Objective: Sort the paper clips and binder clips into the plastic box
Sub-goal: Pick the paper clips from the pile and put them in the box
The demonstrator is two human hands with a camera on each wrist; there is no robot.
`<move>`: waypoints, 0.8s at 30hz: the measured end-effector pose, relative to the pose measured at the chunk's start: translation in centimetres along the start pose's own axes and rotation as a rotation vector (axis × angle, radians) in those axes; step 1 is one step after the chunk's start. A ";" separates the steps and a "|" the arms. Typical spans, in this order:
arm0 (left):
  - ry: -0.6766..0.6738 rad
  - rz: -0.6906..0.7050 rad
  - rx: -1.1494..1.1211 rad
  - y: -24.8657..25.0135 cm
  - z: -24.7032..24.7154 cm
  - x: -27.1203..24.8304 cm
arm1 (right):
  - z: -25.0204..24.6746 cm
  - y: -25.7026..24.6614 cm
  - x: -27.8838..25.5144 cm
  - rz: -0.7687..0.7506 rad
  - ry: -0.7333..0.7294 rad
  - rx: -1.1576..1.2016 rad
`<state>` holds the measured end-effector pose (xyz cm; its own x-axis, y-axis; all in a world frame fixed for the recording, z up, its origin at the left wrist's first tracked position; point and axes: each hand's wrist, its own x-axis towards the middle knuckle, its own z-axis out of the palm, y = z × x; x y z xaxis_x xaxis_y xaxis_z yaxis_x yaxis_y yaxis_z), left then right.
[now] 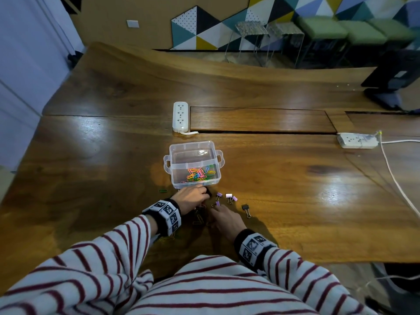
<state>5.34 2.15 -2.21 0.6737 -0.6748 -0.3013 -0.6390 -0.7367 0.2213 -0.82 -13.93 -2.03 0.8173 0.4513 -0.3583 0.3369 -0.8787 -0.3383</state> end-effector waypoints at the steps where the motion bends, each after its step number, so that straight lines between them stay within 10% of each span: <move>1: 0.008 0.000 0.006 -0.1 0.2 -0.1 | 0.0 0.1 0.0 -0.007 0.009 -0.009; 10: -0.014 0.011 0.122 0.9 0.2 -0.5 | -0.1 -0.2 -0.3 -0.063 -0.017 -0.027; 15: -0.059 -0.007 0.071 0.7 -0.2 -0.4 | -0.5 2.2 -0.1 0.113 -0.025 0.362; 24: 0.151 -0.243 -0.721 -1.0 -1.5 -2.0 | -2.6 5.4 -0.7 0.308 0.112 1.146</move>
<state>5.22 4.19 -0.44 0.8404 -0.4509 -0.3007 -0.1017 -0.6762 0.7296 1.59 -19.39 -1.33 0.8460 0.1798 -0.5019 -0.4479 -0.2708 -0.8521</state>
